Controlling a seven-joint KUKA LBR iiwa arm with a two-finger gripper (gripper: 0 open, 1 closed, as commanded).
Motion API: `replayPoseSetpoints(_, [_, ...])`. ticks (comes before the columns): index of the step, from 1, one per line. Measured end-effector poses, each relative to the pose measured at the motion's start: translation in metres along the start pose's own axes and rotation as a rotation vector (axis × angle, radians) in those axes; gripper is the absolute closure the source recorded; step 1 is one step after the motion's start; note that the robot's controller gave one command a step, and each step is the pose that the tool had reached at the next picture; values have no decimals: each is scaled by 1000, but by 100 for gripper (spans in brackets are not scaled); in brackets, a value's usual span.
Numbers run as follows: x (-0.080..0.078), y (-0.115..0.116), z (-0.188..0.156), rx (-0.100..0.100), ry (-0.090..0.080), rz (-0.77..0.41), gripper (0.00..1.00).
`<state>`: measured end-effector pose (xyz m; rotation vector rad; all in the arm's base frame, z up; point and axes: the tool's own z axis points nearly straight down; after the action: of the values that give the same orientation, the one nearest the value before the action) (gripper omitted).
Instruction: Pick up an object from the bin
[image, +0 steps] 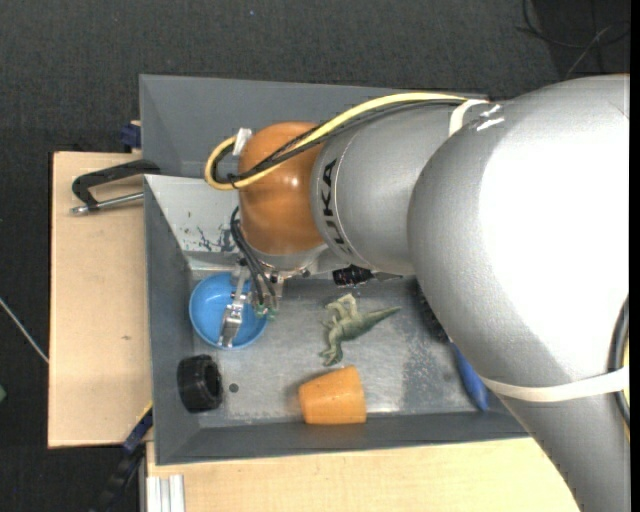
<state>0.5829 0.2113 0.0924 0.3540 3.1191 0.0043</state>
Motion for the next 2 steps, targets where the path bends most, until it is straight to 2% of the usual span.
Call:
replayPoseSetpoints(1, [0, 0, 0, 0, 0, 0, 100])
replayPoseSetpoints(2, [0, 0, 0, 0, 0, 0, 0])
